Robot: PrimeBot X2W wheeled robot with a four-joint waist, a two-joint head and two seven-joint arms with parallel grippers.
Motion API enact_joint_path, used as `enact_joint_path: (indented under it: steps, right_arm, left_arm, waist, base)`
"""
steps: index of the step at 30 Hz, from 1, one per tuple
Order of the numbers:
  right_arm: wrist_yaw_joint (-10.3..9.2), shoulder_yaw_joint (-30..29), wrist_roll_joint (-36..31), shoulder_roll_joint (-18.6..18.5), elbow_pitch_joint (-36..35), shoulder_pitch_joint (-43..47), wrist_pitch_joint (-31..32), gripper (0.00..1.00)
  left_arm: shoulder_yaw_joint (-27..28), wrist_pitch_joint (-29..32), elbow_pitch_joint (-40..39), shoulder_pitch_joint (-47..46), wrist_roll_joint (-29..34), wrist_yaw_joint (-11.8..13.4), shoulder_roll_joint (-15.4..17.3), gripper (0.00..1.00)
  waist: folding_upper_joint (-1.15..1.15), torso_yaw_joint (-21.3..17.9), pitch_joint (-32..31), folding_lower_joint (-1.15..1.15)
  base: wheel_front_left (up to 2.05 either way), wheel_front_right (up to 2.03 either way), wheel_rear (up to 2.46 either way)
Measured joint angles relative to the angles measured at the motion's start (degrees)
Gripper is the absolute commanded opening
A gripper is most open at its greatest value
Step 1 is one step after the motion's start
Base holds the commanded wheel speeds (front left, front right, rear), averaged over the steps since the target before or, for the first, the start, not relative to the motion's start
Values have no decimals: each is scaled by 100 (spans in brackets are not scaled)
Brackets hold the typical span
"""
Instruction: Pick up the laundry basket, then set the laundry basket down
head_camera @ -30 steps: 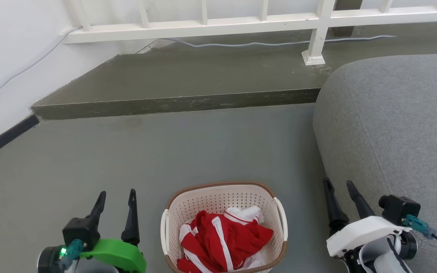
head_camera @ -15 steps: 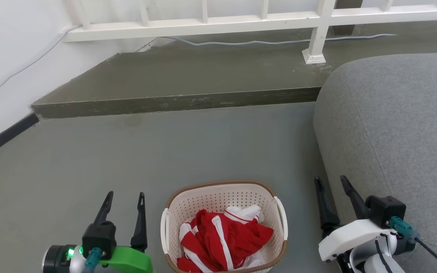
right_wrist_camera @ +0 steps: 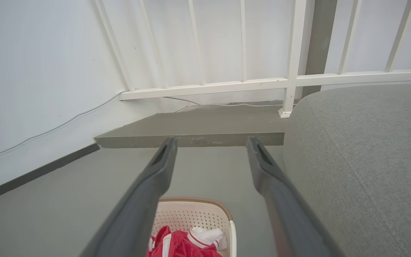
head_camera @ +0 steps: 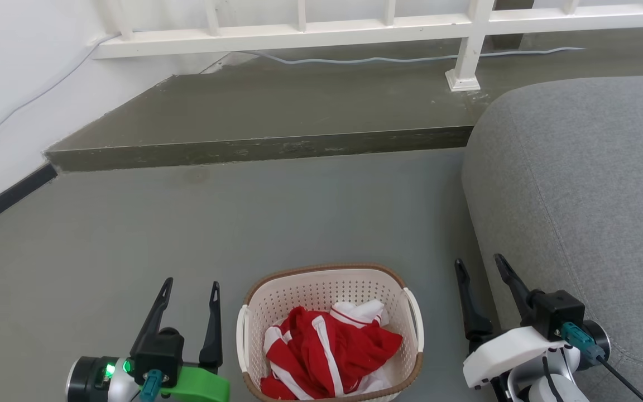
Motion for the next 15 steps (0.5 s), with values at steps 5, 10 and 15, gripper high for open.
enact_joint_path:
  steps: [5, 10, 15]
  right_arm:
    - [0, -3, 0, 0, -5, 0, 0, 100]
    - [0, -5, 1, 0, -16, 0, 0, 100]
    - [0, -5, 16, 0, -26, 0, 0, 100]
  left_arm:
    - [2, 0, 1, 0, -51, 1, -9, 100]
    - [5, 0, 1, -1, -58, 9, -11, 100]
    - [7, -1, 2, -2, -59, 9, -12, 100]
  waist:
    - [0, 5, 9, 0]
    - [0, 8, 14, 0]
    - [0, 8, 17, 0]
  base:
    - [0, 0, 0]
    - [0, 0, 0]
    - [0, 0, 0]
